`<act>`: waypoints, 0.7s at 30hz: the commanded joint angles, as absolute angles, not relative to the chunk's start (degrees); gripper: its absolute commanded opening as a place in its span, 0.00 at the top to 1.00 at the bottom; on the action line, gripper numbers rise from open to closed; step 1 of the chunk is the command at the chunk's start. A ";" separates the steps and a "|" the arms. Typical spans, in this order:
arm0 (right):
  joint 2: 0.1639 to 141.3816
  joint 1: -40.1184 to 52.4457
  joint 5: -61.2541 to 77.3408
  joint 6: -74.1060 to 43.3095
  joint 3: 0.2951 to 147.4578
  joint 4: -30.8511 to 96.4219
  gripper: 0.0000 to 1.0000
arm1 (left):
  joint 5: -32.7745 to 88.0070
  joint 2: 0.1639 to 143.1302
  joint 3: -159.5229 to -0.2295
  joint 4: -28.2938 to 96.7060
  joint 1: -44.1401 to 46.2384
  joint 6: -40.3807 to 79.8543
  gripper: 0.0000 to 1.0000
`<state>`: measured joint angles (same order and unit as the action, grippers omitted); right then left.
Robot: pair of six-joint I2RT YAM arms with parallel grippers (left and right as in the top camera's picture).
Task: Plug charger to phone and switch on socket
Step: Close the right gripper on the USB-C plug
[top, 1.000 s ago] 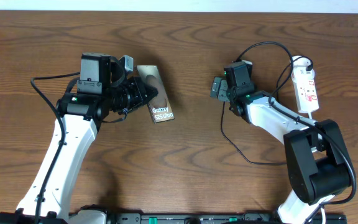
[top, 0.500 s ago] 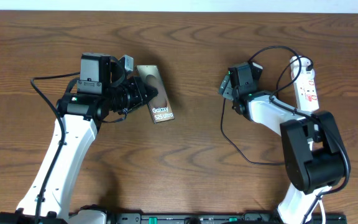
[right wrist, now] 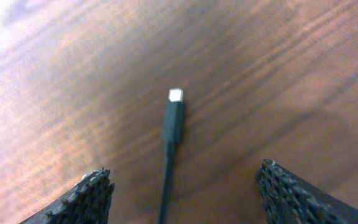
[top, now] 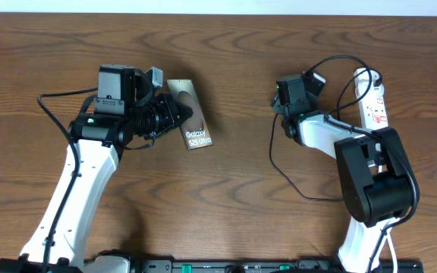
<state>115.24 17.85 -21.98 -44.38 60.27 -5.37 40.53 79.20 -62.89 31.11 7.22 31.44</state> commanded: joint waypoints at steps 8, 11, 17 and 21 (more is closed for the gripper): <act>121.47 20.05 -17.98 -39.99 59.24 -6.81 0.57 | 41.32 78.67 -63.99 30.83 7.14 30.48 0.93; 122.58 21.63 -18.06 -37.78 59.24 -6.46 0.79 | 41.34 78.67 -63.99 30.85 7.14 30.50 0.92; 122.04 25.21 -15.31 -27.79 59.66 -4.32 0.97 | 41.34 78.67 -63.99 30.83 7.14 30.48 0.92; 119.63 27.73 -14.87 -26.02 60.69 5.28 0.99 | 41.34 78.67 -63.99 31.07 7.14 30.48 0.93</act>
